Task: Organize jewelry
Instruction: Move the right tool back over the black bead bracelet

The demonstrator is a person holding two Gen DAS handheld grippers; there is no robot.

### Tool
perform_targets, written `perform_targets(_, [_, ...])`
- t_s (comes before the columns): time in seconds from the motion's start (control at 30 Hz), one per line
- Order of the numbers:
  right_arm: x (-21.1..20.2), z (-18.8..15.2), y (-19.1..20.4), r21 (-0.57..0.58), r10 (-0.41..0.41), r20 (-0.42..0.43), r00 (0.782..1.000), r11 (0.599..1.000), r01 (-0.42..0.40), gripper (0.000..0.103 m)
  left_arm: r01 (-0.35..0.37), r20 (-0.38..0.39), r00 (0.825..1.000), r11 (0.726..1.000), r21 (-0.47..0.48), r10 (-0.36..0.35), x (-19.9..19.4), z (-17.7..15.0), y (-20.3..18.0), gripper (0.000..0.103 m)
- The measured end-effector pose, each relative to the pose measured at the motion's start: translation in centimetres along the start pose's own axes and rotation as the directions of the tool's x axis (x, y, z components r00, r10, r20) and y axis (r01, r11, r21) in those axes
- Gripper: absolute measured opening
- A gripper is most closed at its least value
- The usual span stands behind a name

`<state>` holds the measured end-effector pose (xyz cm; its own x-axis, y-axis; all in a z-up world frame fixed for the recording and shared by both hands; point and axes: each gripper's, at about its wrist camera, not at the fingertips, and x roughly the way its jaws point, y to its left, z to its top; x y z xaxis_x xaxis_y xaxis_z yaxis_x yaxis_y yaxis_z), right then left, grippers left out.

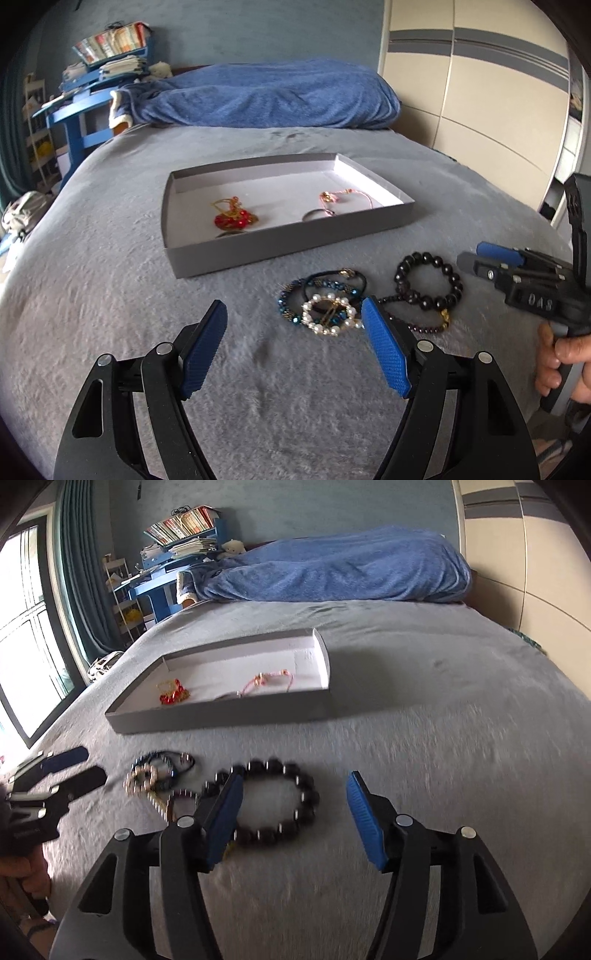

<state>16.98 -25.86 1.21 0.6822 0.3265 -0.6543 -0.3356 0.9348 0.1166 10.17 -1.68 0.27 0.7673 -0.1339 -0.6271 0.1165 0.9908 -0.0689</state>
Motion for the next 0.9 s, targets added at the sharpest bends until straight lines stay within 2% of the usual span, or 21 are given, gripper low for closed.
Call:
perform_targets(0.23, [0.0,-1.9,-0.5,0.064,-0.012,-0.007,1.000,0.998,0.013,0.059,0.009,-0.061,0.998,0.998,0.061,-0.005,1.8,0.0,-1.2,0.076])
perform_targets(0.4, [0.0,-2.1,0.0,0.050,-0.031,0.004,1.000,0.998,0.031,0.059,0.017,-0.106,0.994,0.996,0.084,-0.008,3.1,0.2,-1.7,0.075])
perform_targets(0.5, [0.1,-2.2,0.3,0.029,-0.036,-0.001,0.999,0.999,0.036,0.058,0.016,-0.145,0.989,0.996,0.093,-0.002,4.1,0.3,-1.9,0.065])
perform_targets(0.57, [0.2,-2.1,0.3,0.028,-0.032,-0.008,0.999,0.999,0.033,0.058,0.023,-0.172,0.985,0.995,0.093,-0.007,4.8,0.3,-2.0,0.053])
perform_targets(0.67, [0.5,-2.1,-0.3,0.061,-0.023,-0.025,0.999,0.998,0.025,0.058,0.034,-0.169,0.985,0.995,0.097,-0.018,4.6,0.1,-2.1,0.042])
perform_targets(0.9, [0.9,-2.1,-1.1,0.108,-0.004,-0.048,0.999,0.994,0.009,0.059,0.049,-0.107,0.993,0.995,0.088,-0.039,2.9,-0.2,-2.2,0.041])
